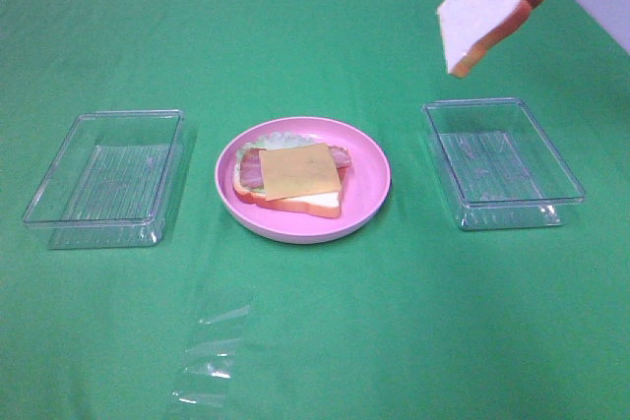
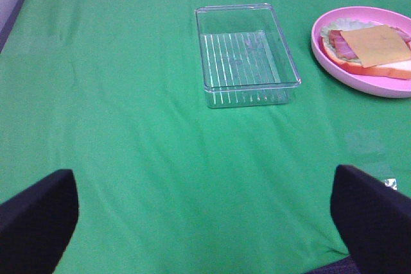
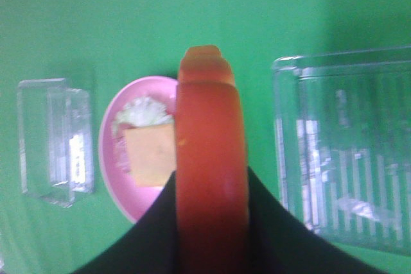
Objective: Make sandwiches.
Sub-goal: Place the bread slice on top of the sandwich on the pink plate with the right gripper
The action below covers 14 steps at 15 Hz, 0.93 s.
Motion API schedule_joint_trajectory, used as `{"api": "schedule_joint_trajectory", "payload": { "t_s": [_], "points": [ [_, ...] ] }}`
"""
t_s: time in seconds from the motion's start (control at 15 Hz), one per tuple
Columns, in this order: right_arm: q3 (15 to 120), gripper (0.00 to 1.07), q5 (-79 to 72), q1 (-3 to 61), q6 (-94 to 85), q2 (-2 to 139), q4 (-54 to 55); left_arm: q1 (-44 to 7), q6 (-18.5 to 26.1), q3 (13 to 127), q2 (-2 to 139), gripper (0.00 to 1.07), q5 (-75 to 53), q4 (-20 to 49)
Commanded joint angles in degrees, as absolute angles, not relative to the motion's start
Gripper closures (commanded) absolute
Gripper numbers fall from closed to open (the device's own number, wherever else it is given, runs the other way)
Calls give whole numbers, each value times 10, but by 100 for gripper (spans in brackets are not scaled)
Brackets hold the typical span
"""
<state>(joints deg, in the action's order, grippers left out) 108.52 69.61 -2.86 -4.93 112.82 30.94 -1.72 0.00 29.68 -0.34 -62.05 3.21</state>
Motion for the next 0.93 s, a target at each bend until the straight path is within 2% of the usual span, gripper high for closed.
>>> {"api": "schedule_joint_trajectory", "payload": {
  "t_s": [0.07, 0.13, 0.2, 0.4, 0.93],
  "points": [
    [1003, 104, 712, -29, -125, 1113, 444, -18, -3, 296, -15, 8, -618, 33],
    [981, 104, 702, -29, -140, 1112, 471, -18, -3, 296, -15, 8, -618, 34],
    [904, 104, 682, -29, -223, 1112, 608, -18, -3, 296, -15, 8, -618, 34],
    [825, 104, 660, -11, -307, 1112, 726, -18, -3, 296, -15, 8, -618, 34],
    [795, 104, 434, 137, -316, 1130, 713, -18, -3, 296, -15, 8, -618, 35]
  ]
}}
